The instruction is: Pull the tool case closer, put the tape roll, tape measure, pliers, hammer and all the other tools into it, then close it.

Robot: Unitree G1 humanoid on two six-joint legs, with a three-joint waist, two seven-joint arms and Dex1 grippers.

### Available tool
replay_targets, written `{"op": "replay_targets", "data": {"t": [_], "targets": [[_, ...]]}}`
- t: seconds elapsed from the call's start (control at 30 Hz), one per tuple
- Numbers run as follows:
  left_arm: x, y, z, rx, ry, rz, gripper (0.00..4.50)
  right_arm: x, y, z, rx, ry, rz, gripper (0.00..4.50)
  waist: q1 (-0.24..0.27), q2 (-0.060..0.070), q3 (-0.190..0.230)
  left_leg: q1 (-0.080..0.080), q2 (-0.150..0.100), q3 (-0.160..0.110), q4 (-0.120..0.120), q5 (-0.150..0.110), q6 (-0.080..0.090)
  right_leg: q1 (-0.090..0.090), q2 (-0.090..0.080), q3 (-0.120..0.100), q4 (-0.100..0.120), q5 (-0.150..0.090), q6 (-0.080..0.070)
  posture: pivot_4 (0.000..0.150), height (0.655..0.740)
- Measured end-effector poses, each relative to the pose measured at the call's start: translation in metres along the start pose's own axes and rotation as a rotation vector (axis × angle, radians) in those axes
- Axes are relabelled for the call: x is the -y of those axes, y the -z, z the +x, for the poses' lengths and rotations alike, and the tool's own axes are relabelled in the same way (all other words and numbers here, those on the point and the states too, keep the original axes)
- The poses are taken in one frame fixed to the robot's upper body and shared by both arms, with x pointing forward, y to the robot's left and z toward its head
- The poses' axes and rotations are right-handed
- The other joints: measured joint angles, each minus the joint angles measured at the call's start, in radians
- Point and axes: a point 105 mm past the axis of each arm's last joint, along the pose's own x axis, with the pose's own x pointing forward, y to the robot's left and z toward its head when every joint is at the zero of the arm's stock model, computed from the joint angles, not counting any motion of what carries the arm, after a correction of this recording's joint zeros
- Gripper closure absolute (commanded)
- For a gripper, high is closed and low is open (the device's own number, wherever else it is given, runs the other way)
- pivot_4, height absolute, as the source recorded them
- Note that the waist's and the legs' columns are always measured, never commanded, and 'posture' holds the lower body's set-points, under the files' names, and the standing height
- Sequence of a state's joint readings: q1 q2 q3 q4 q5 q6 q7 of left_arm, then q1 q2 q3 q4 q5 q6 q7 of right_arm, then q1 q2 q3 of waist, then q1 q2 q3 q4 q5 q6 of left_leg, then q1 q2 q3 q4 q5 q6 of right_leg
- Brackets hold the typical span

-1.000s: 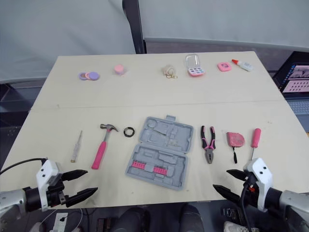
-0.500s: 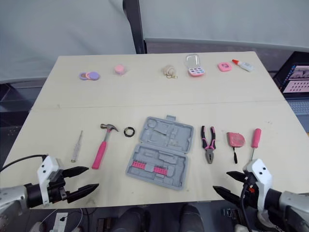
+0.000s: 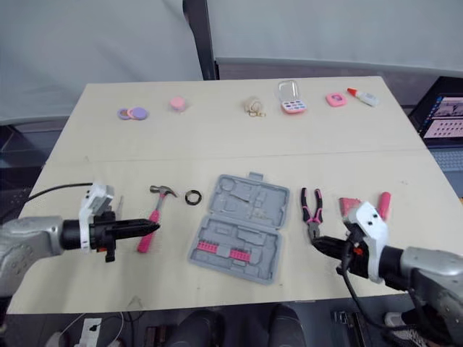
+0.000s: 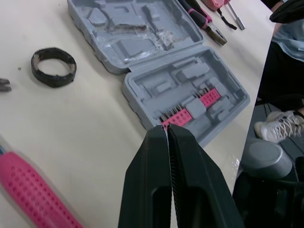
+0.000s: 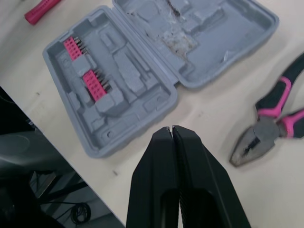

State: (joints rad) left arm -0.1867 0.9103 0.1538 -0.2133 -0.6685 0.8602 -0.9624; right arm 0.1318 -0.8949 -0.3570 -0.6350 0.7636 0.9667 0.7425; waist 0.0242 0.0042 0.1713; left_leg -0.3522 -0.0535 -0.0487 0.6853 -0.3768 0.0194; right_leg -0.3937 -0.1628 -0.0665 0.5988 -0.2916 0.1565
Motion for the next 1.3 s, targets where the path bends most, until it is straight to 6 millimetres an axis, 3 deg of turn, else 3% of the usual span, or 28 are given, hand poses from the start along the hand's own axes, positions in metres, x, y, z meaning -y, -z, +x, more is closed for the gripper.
{"op": "replay_targets", "data": {"t": [0.17,0.3,0.67,0.9,1.3], "targets": [[-0.019,-0.010,0.020,-0.042,0.007,0.059,4.47,0.000,-0.007,0.019,-0.009,0.002,-0.013,4.49,-0.001,0.000,0.000,0.000,0.000,0.001,0.000,0.000,0.000,-0.001,0.000,-0.001,0.001,0.000,0.000,0.150,0.7400],[-0.031,-0.012,0.039,-0.059,0.004,0.091,4.47,0.001,0.000,0.033,-0.035,-0.004,0.022,4.49,-0.002,0.000,0.000,-0.001,0.000,0.001,0.002,0.000,0.000,-0.001,0.000,-0.003,0.003,0.000,0.000,0.150,0.7400],[-0.039,0.009,0.081,-0.143,0.046,0.224,4.47,0.012,0.029,0.058,-0.135,0.062,0.080,4.49,-0.002,-0.001,0.000,-0.003,0.000,0.003,0.006,0.000,0.000,-0.002,-0.001,-0.008,0.006,0.000,0.000,0.150,0.7400],[-0.041,0.003,0.096,-0.112,0.040,0.295,4.47,0.016,0.035,0.065,-0.132,0.079,0.097,4.49,-0.003,-0.001,0.000,-0.003,0.000,0.002,0.007,0.000,0.000,-0.002,-0.001,-0.009,0.007,0.000,0.000,0.150,0.7400],[-0.049,0.015,0.112,-0.126,0.028,0.298,4.47,0.020,0.033,0.080,-0.132,0.086,0.092,4.49,-0.003,-0.001,0.000,-0.004,0.000,0.002,0.008,0.000,0.000,-0.001,-0.001,-0.010,0.008,0.000,0.000,0.150,0.7400]]}}
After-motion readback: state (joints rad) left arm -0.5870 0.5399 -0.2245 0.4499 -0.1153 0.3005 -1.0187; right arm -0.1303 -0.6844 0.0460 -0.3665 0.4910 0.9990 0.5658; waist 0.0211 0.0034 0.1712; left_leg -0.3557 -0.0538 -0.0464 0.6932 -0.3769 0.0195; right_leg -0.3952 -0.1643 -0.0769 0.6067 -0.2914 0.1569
